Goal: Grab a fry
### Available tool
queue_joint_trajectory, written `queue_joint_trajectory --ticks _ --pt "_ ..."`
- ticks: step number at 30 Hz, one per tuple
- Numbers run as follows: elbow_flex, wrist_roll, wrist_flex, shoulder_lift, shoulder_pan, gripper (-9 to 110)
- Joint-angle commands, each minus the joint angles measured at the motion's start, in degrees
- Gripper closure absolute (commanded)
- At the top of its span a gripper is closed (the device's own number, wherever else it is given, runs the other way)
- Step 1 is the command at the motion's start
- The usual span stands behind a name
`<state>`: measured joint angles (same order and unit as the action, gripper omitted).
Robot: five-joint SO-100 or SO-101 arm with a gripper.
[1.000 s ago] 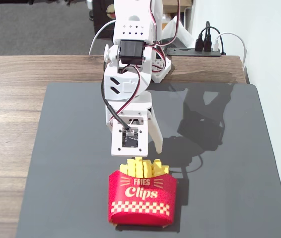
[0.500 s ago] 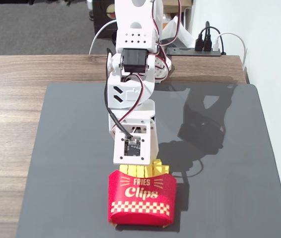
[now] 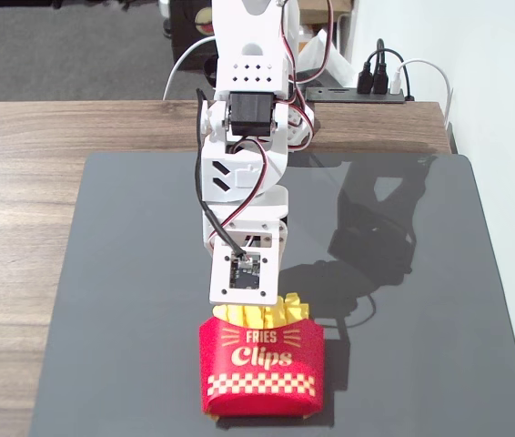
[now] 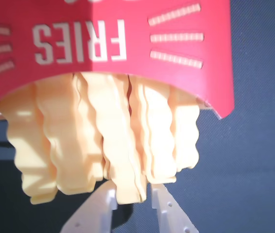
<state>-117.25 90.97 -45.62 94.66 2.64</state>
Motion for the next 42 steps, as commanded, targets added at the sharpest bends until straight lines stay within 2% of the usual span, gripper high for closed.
queue_joint_trajectory --ticks 1,11,22,42 --pt "2.9 -0.3 0.8 0.4 -0.3 95" --pt "2.9 -0.5 0.4 1.2 -0.1 100" --pt "1.1 -0.8 -2.5 4.3 -0.4 101" --pt "-15.3 -2.0 -7.8 23.8 -1.8 101"
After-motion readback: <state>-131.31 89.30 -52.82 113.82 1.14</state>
